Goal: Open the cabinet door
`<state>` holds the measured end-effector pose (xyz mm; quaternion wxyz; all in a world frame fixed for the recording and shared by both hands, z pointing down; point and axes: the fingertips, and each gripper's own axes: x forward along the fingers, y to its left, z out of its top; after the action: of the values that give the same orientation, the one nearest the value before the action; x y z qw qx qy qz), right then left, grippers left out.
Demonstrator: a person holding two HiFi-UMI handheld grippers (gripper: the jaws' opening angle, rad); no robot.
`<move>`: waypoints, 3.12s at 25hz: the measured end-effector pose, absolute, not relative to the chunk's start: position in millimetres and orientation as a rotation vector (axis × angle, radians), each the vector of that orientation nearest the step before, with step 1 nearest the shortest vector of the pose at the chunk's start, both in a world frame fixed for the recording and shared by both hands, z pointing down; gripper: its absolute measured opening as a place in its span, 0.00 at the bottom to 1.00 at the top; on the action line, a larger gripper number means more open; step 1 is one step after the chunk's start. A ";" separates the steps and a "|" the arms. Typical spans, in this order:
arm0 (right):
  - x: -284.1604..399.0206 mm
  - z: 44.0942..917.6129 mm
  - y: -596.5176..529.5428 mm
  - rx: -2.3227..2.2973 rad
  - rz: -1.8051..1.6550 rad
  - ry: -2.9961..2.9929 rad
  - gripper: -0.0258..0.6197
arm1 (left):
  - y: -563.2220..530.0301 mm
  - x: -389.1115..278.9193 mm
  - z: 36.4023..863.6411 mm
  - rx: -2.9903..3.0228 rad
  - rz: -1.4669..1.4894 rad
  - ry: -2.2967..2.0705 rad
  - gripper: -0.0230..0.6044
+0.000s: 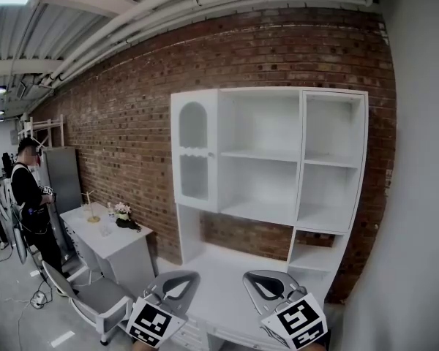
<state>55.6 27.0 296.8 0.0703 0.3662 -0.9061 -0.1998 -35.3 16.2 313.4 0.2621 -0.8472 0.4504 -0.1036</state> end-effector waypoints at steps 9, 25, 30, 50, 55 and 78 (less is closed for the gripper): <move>60.2 306.0 -1.7 1.098 -0.582 -2.730 0.05 | -10.5 -30.4 322.7 -2.298 -0.293 1.225 0.04; -6.3 301.6 -82.0 1.234 -0.575 -2.664 0.05 | -97.0 -92.4 317.3 -2.340 -0.260 1.100 0.04; -29.1 303.8 -101.2 1.255 -0.571 -2.652 0.05 | -119.5 -113.3 319.3 -2.353 -0.252 1.075 0.04; -11.7 306.5 -213.1 1.160 -0.563 -2.694 0.05 | -227.4 -91.9 325.6 -2.346 -0.291 1.148 0.04; 13.1 304.7 -245.1 1.135 -0.571 -2.716 0.05 | -255.9 -69.1 326.5 -2.326 -0.308 1.180 0.04; 41.6 317.1 -345.8 1.067 -0.551 -2.739 0.05 | -359.2 -42.0 327.8 -2.305 -0.326 1.240 0.04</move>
<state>41.6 -345.8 317.1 0.0756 0.3559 -0.9132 -0.1836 -42.0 -359.2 327.8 0.2495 -0.8463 0.4552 -0.1198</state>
